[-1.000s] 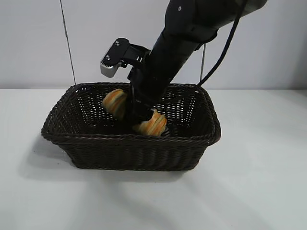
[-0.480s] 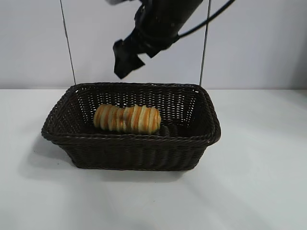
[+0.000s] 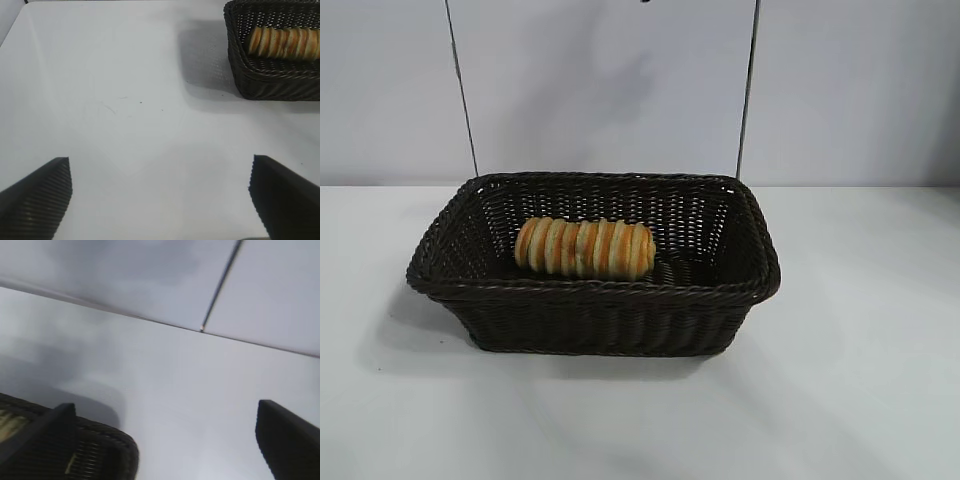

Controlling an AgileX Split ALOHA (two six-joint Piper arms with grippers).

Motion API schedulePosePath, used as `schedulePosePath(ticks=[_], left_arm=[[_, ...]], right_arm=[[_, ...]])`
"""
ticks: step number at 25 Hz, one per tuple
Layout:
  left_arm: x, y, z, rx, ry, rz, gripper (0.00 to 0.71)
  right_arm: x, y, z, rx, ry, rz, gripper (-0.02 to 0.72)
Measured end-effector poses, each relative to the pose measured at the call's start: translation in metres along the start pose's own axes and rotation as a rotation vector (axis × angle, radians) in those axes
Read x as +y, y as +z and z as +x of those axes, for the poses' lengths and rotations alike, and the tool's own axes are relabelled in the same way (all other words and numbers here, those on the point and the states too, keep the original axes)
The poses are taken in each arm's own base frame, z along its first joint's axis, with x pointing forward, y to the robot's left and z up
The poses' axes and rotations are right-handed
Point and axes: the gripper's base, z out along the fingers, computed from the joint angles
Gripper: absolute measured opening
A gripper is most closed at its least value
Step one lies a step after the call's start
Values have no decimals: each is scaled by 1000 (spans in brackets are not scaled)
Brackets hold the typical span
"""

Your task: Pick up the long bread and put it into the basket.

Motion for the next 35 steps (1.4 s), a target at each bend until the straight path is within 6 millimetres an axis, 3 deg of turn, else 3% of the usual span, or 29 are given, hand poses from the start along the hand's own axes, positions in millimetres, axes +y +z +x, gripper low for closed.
schedulePosePath(ticks=[11,15,19,22,28,35], left_arm=[[0,0,0,1,0,0,695],[0,0,0,1,0,0,695],[0,0,0,1,0,0,695],[0,0,0,1,0,0,695],[0,0,0,1,0,0,695],[0,0,0,1,0,0,695]], right_arm=[[-141,-7,27,87,265,206,694],[-182,-29,40,71,358,262,695],[-206,-68,53,18,443,282,695],[-203,-102,58,-37,451,278,695],[-167,-177,75,-151,428,264,695],[-114,-249,138,-227,386,283,695]])
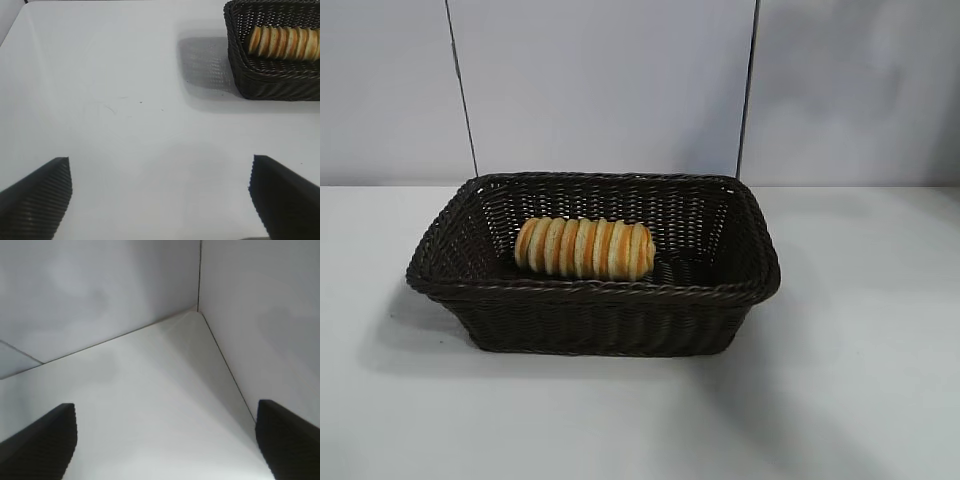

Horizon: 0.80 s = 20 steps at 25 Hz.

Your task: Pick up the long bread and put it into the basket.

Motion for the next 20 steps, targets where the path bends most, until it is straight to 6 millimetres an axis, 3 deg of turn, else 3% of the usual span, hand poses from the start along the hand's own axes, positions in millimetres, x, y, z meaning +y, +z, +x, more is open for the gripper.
schedulePosePath(ticks=[5,8,10,20], left_arm=[[0,0,0,0,0,0,695],[0,0,0,0,0,0,695],[0,0,0,0,0,0,695],[0,0,0,0,0,0,695]], right_arm=[[3,-49,52,-124,-16,7,695],[5,-66,88,-162,-17,9,695],[5,-73,111,-207,-21,11,695],[8,-68,195,-306,-82,-147,695]])
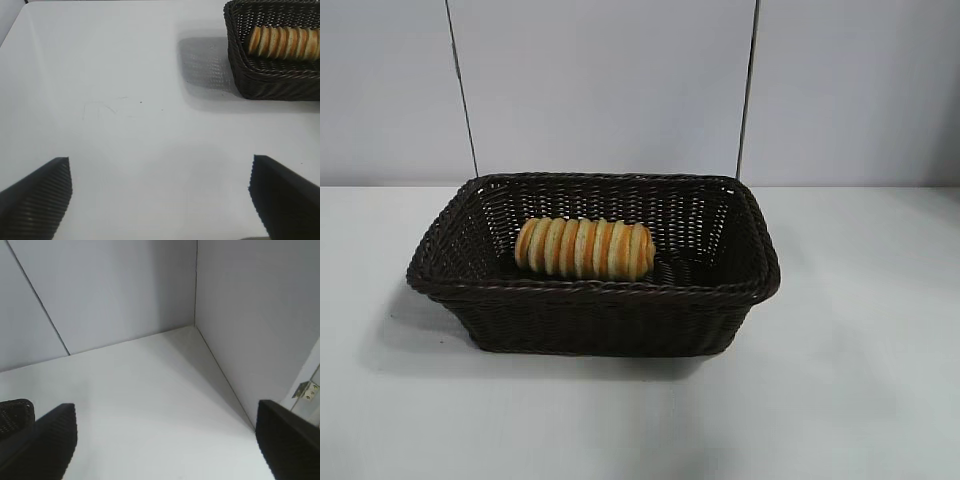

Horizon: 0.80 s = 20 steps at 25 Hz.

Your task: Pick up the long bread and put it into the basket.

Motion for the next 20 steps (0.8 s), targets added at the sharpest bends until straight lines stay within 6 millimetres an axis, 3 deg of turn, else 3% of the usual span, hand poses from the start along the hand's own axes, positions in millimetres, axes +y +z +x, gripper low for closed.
schedulePosePath(ticks=[11,16,20], left_arm=[[0,0,0,1,0,0,695],[0,0,0,1,0,0,695],[0,0,0,1,0,0,695]], right_arm=[[-3,-16,84,-13,-4,-56,695],[-3,-9,107,117,-20,-61,695],[-5,-9,111,160,-79,-47,695]])
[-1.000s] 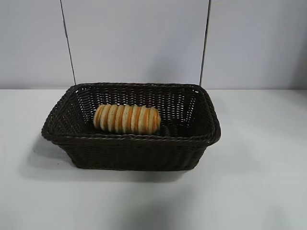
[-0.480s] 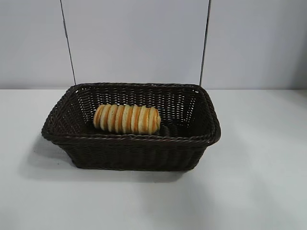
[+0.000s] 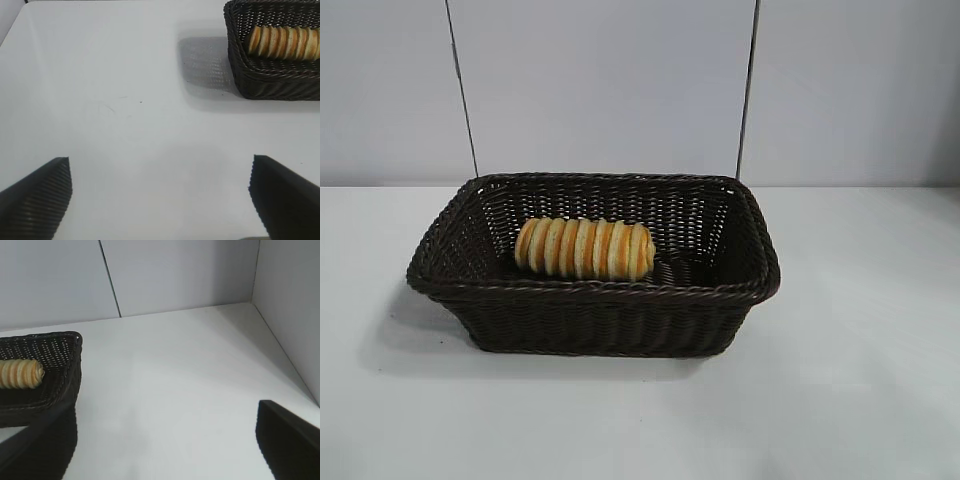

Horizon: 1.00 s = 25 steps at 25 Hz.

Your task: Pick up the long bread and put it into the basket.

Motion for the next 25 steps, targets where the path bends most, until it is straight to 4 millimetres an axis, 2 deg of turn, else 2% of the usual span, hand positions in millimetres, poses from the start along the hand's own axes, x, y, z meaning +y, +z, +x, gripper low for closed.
schedulePosePath(ticks=[3,8,25], left_arm=[[0,0,0,0,0,0,695],[0,0,0,0,0,0,695],[0,0,0,0,0,0,695]], right_arm=[[0,1,2,13,-19,5,695],[0,16,12,74,-19,1,695],[2,18,10,46,-10,-15,695]])
